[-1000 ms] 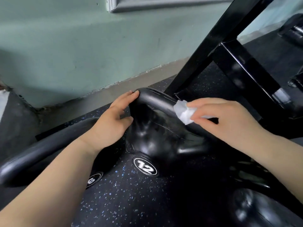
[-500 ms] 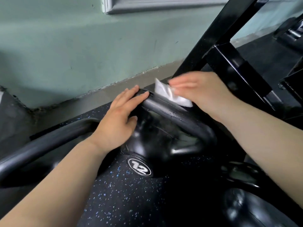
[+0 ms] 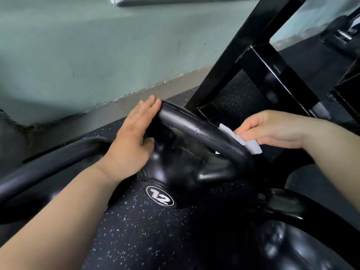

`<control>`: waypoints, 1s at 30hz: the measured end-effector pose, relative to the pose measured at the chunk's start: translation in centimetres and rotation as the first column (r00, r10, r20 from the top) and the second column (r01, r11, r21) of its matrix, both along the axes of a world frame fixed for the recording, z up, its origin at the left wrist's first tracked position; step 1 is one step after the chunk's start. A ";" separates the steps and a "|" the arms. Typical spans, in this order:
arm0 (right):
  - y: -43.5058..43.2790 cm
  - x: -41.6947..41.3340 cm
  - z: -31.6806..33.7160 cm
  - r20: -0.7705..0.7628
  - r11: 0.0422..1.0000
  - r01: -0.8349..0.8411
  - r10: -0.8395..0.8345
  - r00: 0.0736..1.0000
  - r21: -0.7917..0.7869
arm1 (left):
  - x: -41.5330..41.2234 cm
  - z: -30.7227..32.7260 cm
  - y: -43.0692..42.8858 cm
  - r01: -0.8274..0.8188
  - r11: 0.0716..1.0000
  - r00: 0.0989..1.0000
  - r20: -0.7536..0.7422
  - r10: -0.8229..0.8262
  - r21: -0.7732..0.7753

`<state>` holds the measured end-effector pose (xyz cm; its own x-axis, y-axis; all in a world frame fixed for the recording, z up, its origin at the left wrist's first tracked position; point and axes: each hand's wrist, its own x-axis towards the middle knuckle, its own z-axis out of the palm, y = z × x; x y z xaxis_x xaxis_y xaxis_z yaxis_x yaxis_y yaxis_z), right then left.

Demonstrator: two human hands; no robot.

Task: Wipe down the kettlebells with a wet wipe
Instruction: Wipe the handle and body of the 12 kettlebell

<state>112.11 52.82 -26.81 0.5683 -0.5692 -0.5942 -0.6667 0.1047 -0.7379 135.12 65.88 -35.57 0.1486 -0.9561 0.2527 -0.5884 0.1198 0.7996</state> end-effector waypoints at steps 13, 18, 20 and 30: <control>0.3 4.0 0.4 0.056 0.999 -0.041 0.041 0.998 -0.002 | -0.1 0.2 0.3 0.007 0.999 0.998 -0.065 -0.004 0.053; 0.7 0.7 0.0 0.019 0.998 0.022 -0.023 1.000 0.055 | -0.5 0.3 0.2 0.000 0.999 0.996 -0.088 0.005 0.049; 0.6 2.3 0.0 0.036 0.999 0.051 -0.050 0.998 -0.006 | -0.7 0.2 0.2 -0.007 0.999 0.996 -0.086 0.011 0.048; 2.6 9.7 -0.1 0.166 0.905 0.087 -0.018 0.986 -0.417 | -0.2 0.4 0.3 -0.027 0.999 0.995 -0.091 0.029 0.026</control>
<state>121.78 55.37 -26.95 0.5959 -0.7779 -0.1995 -0.5428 -0.2071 -0.8139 134.92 66.19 -35.13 0.1971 -0.9570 0.2128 -0.5154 0.0835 0.8529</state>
